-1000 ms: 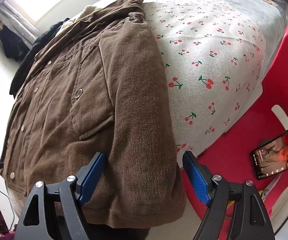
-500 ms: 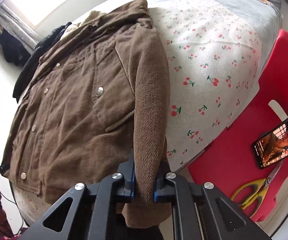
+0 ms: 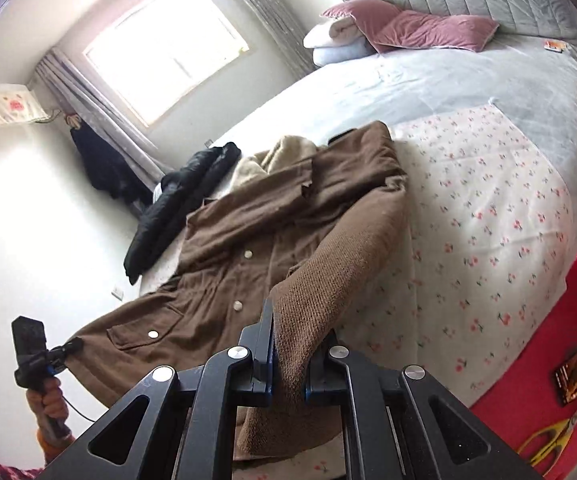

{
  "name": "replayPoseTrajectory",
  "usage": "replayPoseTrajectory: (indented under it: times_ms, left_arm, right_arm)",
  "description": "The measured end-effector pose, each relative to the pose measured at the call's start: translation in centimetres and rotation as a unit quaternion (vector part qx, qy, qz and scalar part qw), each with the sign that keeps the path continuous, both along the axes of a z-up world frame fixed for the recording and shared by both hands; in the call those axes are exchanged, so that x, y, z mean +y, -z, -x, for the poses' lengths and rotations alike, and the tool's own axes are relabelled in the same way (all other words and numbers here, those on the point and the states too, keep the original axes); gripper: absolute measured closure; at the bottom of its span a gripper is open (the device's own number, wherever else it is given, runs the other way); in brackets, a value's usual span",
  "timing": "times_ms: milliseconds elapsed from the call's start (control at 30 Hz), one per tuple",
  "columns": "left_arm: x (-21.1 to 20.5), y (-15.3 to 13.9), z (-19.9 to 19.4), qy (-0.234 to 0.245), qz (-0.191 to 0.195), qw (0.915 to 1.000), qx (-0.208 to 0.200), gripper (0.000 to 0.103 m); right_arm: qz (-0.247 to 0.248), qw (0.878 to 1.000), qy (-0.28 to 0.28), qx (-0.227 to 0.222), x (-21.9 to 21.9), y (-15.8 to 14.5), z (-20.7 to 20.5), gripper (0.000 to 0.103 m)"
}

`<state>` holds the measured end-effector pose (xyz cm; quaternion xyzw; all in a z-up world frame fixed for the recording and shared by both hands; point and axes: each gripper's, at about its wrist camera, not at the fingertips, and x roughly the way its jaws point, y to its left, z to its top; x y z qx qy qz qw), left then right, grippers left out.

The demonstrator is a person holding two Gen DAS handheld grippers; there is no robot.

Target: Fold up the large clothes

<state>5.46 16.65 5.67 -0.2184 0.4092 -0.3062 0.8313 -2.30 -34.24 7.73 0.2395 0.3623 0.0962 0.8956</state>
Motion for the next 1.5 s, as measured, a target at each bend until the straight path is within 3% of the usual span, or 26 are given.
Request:
replayPoseTrajectory:
  times_ms: [233, 467, 667, 800, 867, 967, 1067, 1100, 1133, 1200, 1233, 1300, 1367, 1500]
  left_arm:
    - [0.9, -5.1, -9.0, -0.054, -0.002, 0.9971, -0.054, 0.086]
    - [2.1, -5.5, -20.3, -0.12, -0.009, 0.9911, -0.057, 0.086]
    - [0.9, -1.5, -31.3, -0.177, -0.056, 0.982, -0.037, 0.085]
    - [0.1, 4.0, -37.1, -0.185, -0.087, 0.9784, -0.03, 0.078]
    - [-1.1, 8.0, -40.0, -0.17, -0.123, 0.9778, 0.007, 0.072]
    - [-2.2, 11.9, -41.6, -0.158, -0.176, 0.9712, 0.029, 0.069]
    - [-1.5, 11.3, -40.4, -0.139, -0.155, 0.978, 0.016, 0.064]
    - [-1.2, 10.6, -39.7, -0.127, -0.15, 0.9805, 0.006, 0.056]
    - [-0.8, 9.6, -39.0, -0.12, -0.152, 0.9811, -0.006, 0.051]
    - [0.0, 7.7, -37.7, -0.114, -0.169, 0.9782, -0.04, 0.028]
    - [0.5, 6.7, -37.0, -0.112, -0.176, 0.976, -0.063, 0.026]
    - [1.2, 5.6, -36.2, -0.104, -0.195, 0.971, -0.089, 0.019]
    - [1.3, 5.9, -36.6, -0.09, -0.222, 0.9662, -0.094, 0.019]
    - [0.0, 9.2, -39.5, -0.056, -0.277, 0.9566, -0.071, 0.019]
  right_arm:
    - [-0.002, 0.998, 0.041, -0.037, -1.1, -5.0, -7.5, 0.094]
    - [0.009, 0.995, 0.08, -0.054, -4.0, -6.5, -18.4, 0.094]
    - [0.027, 0.992, 0.121, -0.033, -5.4, -3.5, -30.5, 0.094]
    - [0.003, 0.992, 0.121, -0.019, -6.6, 1.9, -37.3, 0.092]
    - [-0.019, 0.993, 0.115, 0.011, -6.7, 5.7, -40.4, 0.089]
    - [0.0, 0.988, 0.143, 0.054, -6.5, 10.0, -42.7, 0.077]
    - [-0.014, 0.989, 0.14, 0.045, -7.5, 11.0, -42.4, 0.07]
    - [-0.022, 0.99, 0.132, 0.04, -8.1, 10.7, -42.1, 0.068]
    - [-0.023, 0.991, 0.129, 0.034, -8.6, 10.1, -41.6, 0.06]
    - [-0.017, 0.991, 0.132, 0.009, -9.9, 8.3, -40.3, 0.046]
    - [-0.014, 0.99, 0.137, -0.009, -10.7, 7.4, -39.4, 0.037]
    - [-0.005, 0.989, 0.145, -0.038, -11.9, 5.5, -37.7, 0.032]
    - [0.031, 0.989, 0.138, -0.042, -12.3, 4.7, -37.2, 0.03]
    - [0.157, 0.985, 0.068, -0.006, -9.5, 6.0, -39.4, 0.029]
